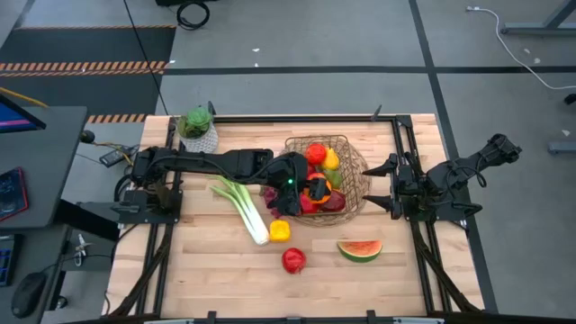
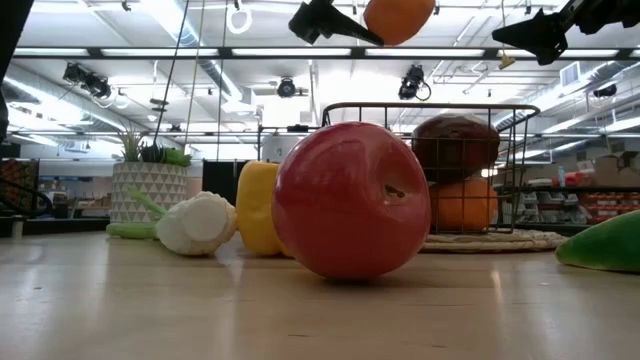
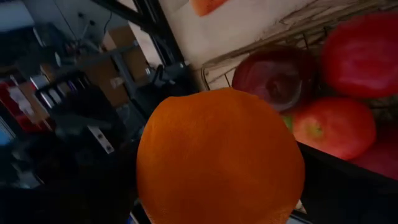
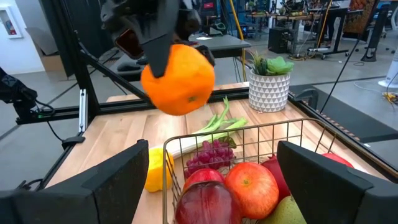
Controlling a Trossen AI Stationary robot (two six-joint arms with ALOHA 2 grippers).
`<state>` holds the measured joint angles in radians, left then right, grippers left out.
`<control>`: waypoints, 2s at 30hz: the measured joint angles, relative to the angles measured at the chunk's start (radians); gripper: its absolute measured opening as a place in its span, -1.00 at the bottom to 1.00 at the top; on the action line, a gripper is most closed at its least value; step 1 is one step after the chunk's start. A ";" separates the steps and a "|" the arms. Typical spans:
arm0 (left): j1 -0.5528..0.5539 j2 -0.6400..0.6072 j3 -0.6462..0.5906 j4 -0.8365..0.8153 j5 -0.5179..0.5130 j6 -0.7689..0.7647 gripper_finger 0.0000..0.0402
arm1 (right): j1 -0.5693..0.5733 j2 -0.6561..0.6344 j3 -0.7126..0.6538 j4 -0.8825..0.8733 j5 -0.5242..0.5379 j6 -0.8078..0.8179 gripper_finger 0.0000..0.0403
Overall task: Build produce basket
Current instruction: Put the orange into the wire basket
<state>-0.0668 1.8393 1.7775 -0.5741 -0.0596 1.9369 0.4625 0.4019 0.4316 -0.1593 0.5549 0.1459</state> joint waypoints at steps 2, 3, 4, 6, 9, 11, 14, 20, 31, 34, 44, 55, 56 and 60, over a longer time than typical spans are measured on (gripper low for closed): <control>-0.006 0.000 0.000 0.000 0.000 0.007 0.86 | 0.000 0.000 0.000 0.000 0.000 0.000 0.78; -0.008 0.000 0.000 0.000 0.001 0.007 0.86 | 0.000 0.000 0.000 0.000 0.000 0.000 0.78; -0.011 0.000 0.000 0.000 0.001 0.005 0.86 | 0.000 0.000 0.000 0.000 0.000 -0.001 0.78; -0.012 0.000 0.000 0.001 0.000 -0.004 0.86 | 0.000 0.000 0.000 0.000 0.000 -0.005 0.78; -0.012 0.000 0.000 0.001 0.000 -0.018 0.86 | 0.000 0.000 0.000 0.001 0.000 -0.008 0.78; -0.009 0.000 0.000 0.001 0.000 -0.041 0.86 | 0.000 0.000 0.000 0.001 0.000 -0.007 0.78; 0.005 0.000 0.000 0.000 0.031 -0.124 0.86 | 0.000 0.000 0.000 0.001 0.000 -0.008 0.78; 0.089 0.000 0.000 0.000 0.177 -0.614 0.86 | 0.000 0.000 0.000 0.002 0.000 -0.010 0.78; 0.235 0.000 0.000 0.000 0.177 -2.005 0.86 | 0.000 0.000 0.000 0.015 0.000 -0.008 0.78; 0.254 0.000 0.000 0.000 0.177 -2.303 0.86 | 0.000 0.000 0.000 0.026 0.000 -0.008 0.78; 0.259 0.000 0.000 0.009 0.224 -2.873 0.86 | 0.000 0.000 0.000 0.032 0.000 -0.011 0.78; 0.232 0.000 -0.001 0.088 0.298 -3.164 0.86 | 0.000 0.000 0.000 0.031 -0.008 -0.015 0.78; 0.230 0.000 -0.001 0.103 0.298 -3.164 0.86 | 0.000 0.000 0.000 0.031 -0.009 -0.015 0.78; 0.220 0.000 -0.001 0.143 0.300 -3.165 0.86 | 0.000 0.000 0.000 0.031 -0.010 -0.015 0.78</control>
<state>0.1531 1.8393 1.7767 -0.4306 0.2404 -1.2278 0.4622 0.4015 0.4316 -0.1282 0.5453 0.1310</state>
